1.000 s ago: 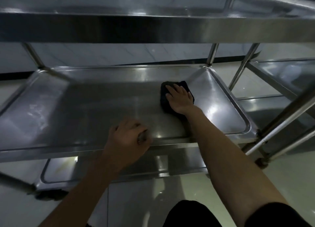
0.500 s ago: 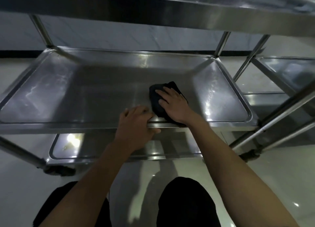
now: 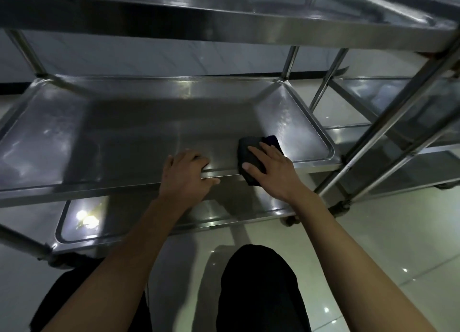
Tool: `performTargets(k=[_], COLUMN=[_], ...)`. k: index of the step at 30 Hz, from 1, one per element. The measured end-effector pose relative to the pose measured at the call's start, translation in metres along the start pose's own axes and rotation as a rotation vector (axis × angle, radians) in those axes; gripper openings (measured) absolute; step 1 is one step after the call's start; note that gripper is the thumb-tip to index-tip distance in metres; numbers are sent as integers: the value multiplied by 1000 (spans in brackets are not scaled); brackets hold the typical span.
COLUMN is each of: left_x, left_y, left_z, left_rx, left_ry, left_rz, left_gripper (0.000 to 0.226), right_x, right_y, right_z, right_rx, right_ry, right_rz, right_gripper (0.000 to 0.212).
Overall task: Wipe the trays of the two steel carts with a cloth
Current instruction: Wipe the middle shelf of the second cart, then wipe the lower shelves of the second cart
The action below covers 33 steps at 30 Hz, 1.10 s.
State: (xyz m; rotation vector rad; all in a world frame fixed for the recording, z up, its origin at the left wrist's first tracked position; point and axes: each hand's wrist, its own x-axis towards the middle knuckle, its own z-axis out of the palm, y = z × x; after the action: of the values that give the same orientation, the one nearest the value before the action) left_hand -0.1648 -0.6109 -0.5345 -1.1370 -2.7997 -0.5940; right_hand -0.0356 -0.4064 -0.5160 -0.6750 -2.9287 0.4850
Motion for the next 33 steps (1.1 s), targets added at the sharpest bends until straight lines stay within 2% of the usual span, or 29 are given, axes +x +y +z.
performTargets(k=[6, 10, 16, 18, 20, 24, 26, 30, 33], left_x=[0, -1, -1, -5, -12, -26, -35, -52, -61], left_y=[0, -4, -14, -15, -13, 0, 9, 25, 49], left_z=[-3, -3, 18, 20, 12, -38, -70, -135, -191], left_rx=[-1, 10, 42, 103, 159, 172, 170, 137, 125], left_ry=[2, 35, 230, 151, 24, -176, -270, -462, -490], left_rz=[28, 61, 162, 162, 144, 19, -44, -141, -190], left_gripper=[54, 57, 54, 50, 49, 47, 48, 53, 50], right_x=[-15, -19, -25, -28, -30, -31, -39, -66, -89], right_y=[-5, -11, -12, -22, -36, -65, -82, -116, -137], right_z=[4, 12, 29, 34, 29, -9, -33, -84, -127], right_rx=[-143, -198, -199, -234, -217, -149, -108, -22, 29], right_ry=[87, 160, 337, 367, 309, -8, -116, -188, -235], right_rz=[-76, -83, -123, -102, -65, 18, 46, 71, 54], right_gripper=[68, 64, 59, 59, 60, 58, 59, 60, 59])
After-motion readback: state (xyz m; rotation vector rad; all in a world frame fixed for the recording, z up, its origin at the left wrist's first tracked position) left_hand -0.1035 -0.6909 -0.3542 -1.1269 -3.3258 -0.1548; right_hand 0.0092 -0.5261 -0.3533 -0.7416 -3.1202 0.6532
